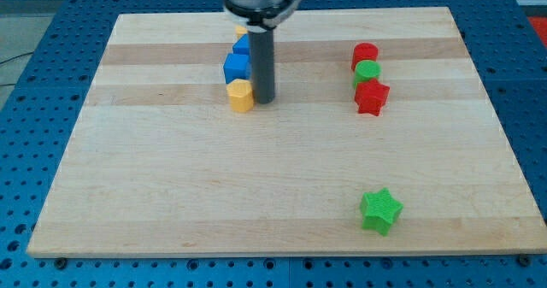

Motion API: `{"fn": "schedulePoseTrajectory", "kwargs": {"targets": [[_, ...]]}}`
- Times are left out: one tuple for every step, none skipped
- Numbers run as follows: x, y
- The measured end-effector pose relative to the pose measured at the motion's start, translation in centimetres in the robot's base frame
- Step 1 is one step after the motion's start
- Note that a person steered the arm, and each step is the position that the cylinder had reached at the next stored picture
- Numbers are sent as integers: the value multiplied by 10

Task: Touch the right side of blue triangle

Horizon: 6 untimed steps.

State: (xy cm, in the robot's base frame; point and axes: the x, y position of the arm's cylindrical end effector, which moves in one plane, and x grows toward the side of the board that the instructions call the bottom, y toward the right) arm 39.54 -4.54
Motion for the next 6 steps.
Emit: {"fn": "schedulePoseTrajectory", "kwargs": {"targets": [[0, -36], [3, 7], [-37, 62], [-94, 103], [-116, 97], [-115, 50]]}}
